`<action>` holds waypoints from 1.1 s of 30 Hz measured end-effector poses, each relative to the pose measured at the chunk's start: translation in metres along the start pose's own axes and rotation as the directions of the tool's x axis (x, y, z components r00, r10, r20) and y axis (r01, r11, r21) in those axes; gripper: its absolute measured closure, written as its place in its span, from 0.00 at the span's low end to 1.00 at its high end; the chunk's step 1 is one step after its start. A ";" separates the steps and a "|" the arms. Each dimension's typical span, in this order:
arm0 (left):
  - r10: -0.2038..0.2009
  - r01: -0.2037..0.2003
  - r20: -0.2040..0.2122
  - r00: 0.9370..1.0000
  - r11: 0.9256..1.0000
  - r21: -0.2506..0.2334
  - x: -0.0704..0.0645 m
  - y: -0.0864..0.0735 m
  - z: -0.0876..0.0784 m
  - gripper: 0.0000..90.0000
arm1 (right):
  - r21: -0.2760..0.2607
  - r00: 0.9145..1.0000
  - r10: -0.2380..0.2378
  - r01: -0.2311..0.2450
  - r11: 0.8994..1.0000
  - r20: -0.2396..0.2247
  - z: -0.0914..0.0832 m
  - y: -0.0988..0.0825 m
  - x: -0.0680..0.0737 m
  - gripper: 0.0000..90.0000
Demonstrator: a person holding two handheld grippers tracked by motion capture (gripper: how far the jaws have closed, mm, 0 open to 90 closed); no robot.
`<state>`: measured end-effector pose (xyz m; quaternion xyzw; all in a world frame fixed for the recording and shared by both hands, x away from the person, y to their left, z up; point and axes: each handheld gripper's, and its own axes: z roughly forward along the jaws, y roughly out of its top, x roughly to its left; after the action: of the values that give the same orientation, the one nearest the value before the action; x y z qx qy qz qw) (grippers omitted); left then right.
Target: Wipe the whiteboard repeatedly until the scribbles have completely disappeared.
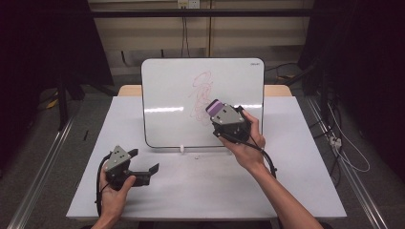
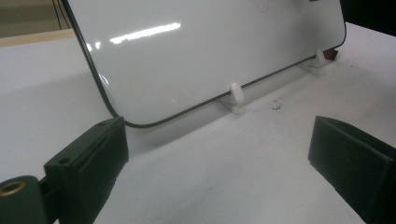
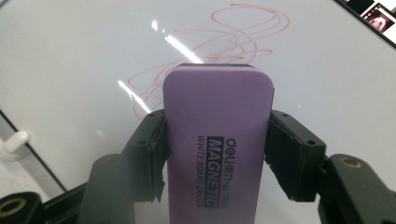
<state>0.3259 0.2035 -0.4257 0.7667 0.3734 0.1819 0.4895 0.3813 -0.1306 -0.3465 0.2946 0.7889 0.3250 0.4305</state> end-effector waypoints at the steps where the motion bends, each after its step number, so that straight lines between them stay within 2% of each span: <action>1: 0.001 -0.001 -0.001 1.000 1.000 0.003 0.000 0.000 0.000 0.05 | 0.023 1.000 -0.023 0.023 0.999 -0.001 0.004 0.002 0.002 0.46; 2: 0.000 0.000 -0.001 1.000 1.000 0.005 -0.001 0.000 0.000 0.05 | 0.030 0.999 -0.050 0.050 0.998 0.007 0.008 0.004 0.004 0.46; 3: 0.003 -0.003 0.001 1.000 1.000 0.007 0.000 -0.001 0.001 0.05 | 0.064 0.993 -0.121 0.120 0.991 0.013 0.016 0.007 0.008 0.46; 4: 0.003 -0.003 -0.001 1.000 1.000 0.009 0.000 -0.001 0.001 0.05 | 0.064 0.993 -0.121 0.120 0.991 0.013 0.016 0.007 0.008 0.46; 6: 0.001 -0.001 -0.004 1.000 1.000 0.008 0.001 -0.001 0.002 0.05 | 0.088 0.985 -0.171 0.167 0.982 0.032 0.024 0.010 0.015 0.46; 8: -0.001 0.001 -0.005 1.000 1.000 0.010 0.001 -0.001 0.002 0.06 | 0.098 0.981 -0.191 0.186 0.978 0.044 0.030 0.011 0.019 0.46; 9: -0.001 0.001 -0.005 1.000 1.000 0.010 0.001 -0.001 0.002 0.06 | 0.108 0.976 -0.214 0.208 0.972 0.046 0.034 0.012 0.021 0.46; 10: -0.001 0.001 -0.005 1.000 1.000 0.010 0.001 -0.001 0.002 0.06 | 0.105 0.975 -0.218 0.212 0.972 0.049 0.036 0.013 0.023 0.46; 11: 0.003 -0.003 -0.004 1.000 1.000 0.011 0.002 -0.001 0.001 0.06 | 0.115 0.966 -0.251 0.244 0.963 0.053 0.038 0.013 0.025 0.46; 12: 0.006 -0.006 -0.007 1.000 1.000 0.011 0.001 -0.001 0.001 0.06 | 0.108 0.966 -0.253 0.246 0.963 0.055 0.040 0.013 0.027 0.46; 13: 0.008 -0.008 -0.010 1.000 1.000 0.009 0.001 -0.001 0.001 0.06 | 0.107 0.961 -0.272 0.264 0.958 0.059 0.043 0.012 0.028 0.46; 17: 0.010 -0.010 -0.011 1.000 1.000 0.011 0.002 -0.001 0.001 0.06 | 0.107 0.961 -0.270 0.263 0.959 0.061 0.050 0.011 0.029 0.46; 20: 0.005 -0.004 -0.012 1.000 1.000 0.009 0.002 0.000 0.002 0.06 | 0.102 0.954 -0.292 0.285 0.953 0.065 0.054 0.009 0.032 0.46; 22: 0.002 -0.002 -0.012 1.000 1.000 0.007 0.002 -0.001 0.002 0.06 | 0.101 0.957 -0.281 0.273 0.957 0.072 0.054 0.009 0.034 0.46; 25: -0.007 0.007 -0.014 1.000 1.000 0.004 0.002 -0.001 0.001 0.06 | 0.094 0.954 -0.292 0.285 0.954 0.065 0.054 0.008 0.035 0.46; 26: -0.008 0.008 -0.011 1.000 1.000 0.005 0.003 -0.001 0.001 0.06 | 0.086 0.956 -0.288 0.283 0.955 0.059 0.055 0.008 0.037 0.46; 27: -0.009 0.009 -0.005 1.000 1.000 0.008 0.003 -0.001 0.001 0.06 | 0.082 0.950 -0.307 0.302 0.950 0.057 0.055 0.008 0.043 0.46; 29: -0.007 0.007 -0.004 1.000 1.000 0.012 0.002 -0.001 0.002 0.06 | 0.075 0.948 -0.316 0.312 0.947 0.043 0.056 0.008 0.052 0.46; 31: -0.009 0.009 -0.003 1.000 1.000 0.010 0.002 -0.001 0.002 0.06 | 0.063 0.950 -0.311 0.309 0.949 0.030 0.057 0.008 0.059 0.46; 33: 0.000 0.000 -0.003 1.000 1.000 0.012 0.003 -0.001 0.002 0.06 | 0.058 0.955 -0.295 0.295 0.954 0.000 0.057 0.008 0.063 0.46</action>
<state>0.3286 0.2045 -0.4273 0.7694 0.3749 0.1808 0.4845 0.4041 -0.0640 -0.3950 0.1872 0.8310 0.2332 0.4690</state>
